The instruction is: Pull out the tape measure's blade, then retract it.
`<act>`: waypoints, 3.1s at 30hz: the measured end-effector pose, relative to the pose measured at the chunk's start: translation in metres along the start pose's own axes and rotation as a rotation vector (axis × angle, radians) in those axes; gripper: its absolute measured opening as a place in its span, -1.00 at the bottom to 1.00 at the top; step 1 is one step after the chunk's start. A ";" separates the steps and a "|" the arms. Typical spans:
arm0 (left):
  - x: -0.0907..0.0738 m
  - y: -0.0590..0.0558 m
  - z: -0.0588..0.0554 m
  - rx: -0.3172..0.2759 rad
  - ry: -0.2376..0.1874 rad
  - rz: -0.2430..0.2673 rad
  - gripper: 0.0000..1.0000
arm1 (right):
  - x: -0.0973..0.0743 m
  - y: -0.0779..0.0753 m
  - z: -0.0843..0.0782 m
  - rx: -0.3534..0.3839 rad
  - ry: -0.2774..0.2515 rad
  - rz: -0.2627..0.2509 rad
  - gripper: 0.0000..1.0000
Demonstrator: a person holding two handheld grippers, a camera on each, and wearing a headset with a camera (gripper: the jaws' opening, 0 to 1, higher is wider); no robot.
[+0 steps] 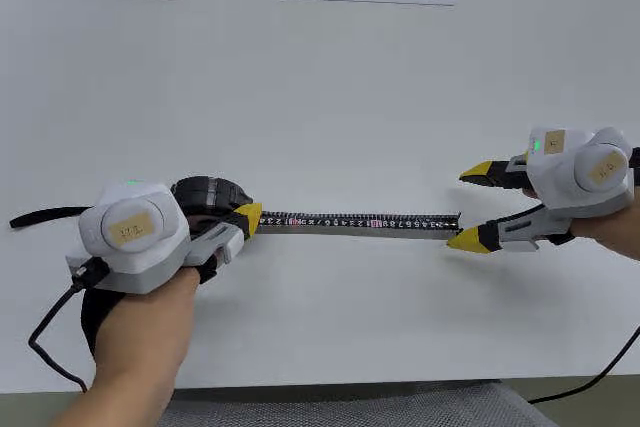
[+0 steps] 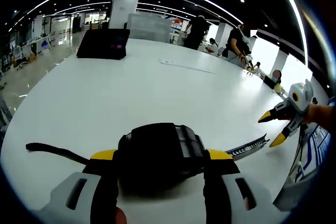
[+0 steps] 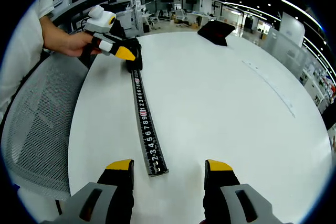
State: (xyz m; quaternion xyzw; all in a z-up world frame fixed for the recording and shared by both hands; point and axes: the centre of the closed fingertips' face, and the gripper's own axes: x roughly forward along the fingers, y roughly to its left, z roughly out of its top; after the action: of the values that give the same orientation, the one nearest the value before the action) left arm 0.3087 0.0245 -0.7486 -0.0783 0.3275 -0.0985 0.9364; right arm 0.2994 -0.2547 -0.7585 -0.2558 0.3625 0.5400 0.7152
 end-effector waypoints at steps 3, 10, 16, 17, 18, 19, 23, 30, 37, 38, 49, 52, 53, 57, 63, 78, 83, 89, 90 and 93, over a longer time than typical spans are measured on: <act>0.000 0.000 0.000 -0.006 0.002 0.000 0.23 | 0.001 0.002 0.000 -0.012 0.006 0.009 -0.02; 0.001 0.000 0.000 -0.006 0.004 -0.006 0.23 | 0.001 0.004 -0.003 -0.024 0.023 0.026 -0.21; 0.001 0.000 0.000 -0.008 0.004 -0.009 0.23 | 0.002 0.008 -0.005 -0.034 0.039 0.056 -0.39; 0.001 0.000 0.000 -0.009 0.004 -0.009 0.23 | 0.003 0.009 -0.005 -0.042 0.044 0.060 -0.43; 0.001 0.000 0.000 -0.010 0.004 -0.010 0.23 | 0.003 0.009 -0.006 -0.045 0.046 0.062 -0.45; 0.001 0.000 0.000 -0.010 0.004 -0.010 0.23 | 0.003 0.010 -0.006 -0.046 0.047 0.066 -0.48; 0.001 0.000 0.000 -0.013 0.005 -0.009 0.23 | 0.005 0.013 -0.008 -0.058 0.056 0.078 -0.55; 0.001 0.001 0.000 -0.032 0.003 -0.008 0.23 | 0.008 0.015 -0.012 -0.085 0.076 0.089 -0.64; 0.002 0.001 0.000 -0.043 0.004 -0.014 0.24 | 0.010 0.013 -0.012 -0.102 0.079 0.080 -0.69; 0.002 0.001 -0.001 -0.043 0.004 -0.014 0.24 | 0.010 0.012 -0.012 -0.105 0.079 0.079 -0.71; 0.002 0.001 0.000 -0.064 0.003 -0.012 0.24 | 0.010 0.011 -0.012 -0.119 0.081 0.069 -0.76; 0.002 0.001 0.000 -0.067 0.002 -0.012 0.24 | 0.010 0.011 -0.012 -0.121 0.084 0.069 -0.76; 0.002 0.001 0.000 -0.069 0.002 -0.012 0.24 | 0.011 0.011 -0.012 -0.120 0.084 0.069 -0.76; 0.002 0.001 0.000 -0.064 0.006 -0.013 0.23 | 0.011 0.011 -0.013 -0.124 0.087 0.067 -0.76; 0.002 0.001 0.000 -0.055 0.014 -0.012 0.22 | 0.011 0.010 -0.013 -0.116 0.091 0.065 -0.77; 0.000 0.001 -0.002 -0.038 0.034 -0.009 0.16 | 0.011 0.011 -0.012 -0.113 0.096 0.066 -0.79; 0.000 0.002 -0.002 -0.041 0.038 -0.011 0.16 | 0.011 0.011 -0.011 -0.114 0.097 0.066 -0.79; 0.001 0.002 -0.002 -0.049 0.036 -0.017 0.17 | 0.012 0.012 -0.007 -0.110 0.086 0.067 -0.79; 0.001 0.002 -0.002 -0.049 0.036 -0.018 0.17 | 0.013 0.012 -0.006 -0.112 0.085 0.068 -0.79; 0.001 0.003 -0.002 -0.055 0.037 -0.022 0.17 | 0.015 0.013 -0.002 -0.113 0.081 0.072 -0.79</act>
State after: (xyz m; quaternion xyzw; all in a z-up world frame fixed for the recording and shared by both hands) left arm 0.3083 0.0268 -0.7515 -0.1056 0.3465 -0.1012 0.9266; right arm 0.2886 -0.2437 -0.7715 -0.3042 0.3688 0.5742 0.6646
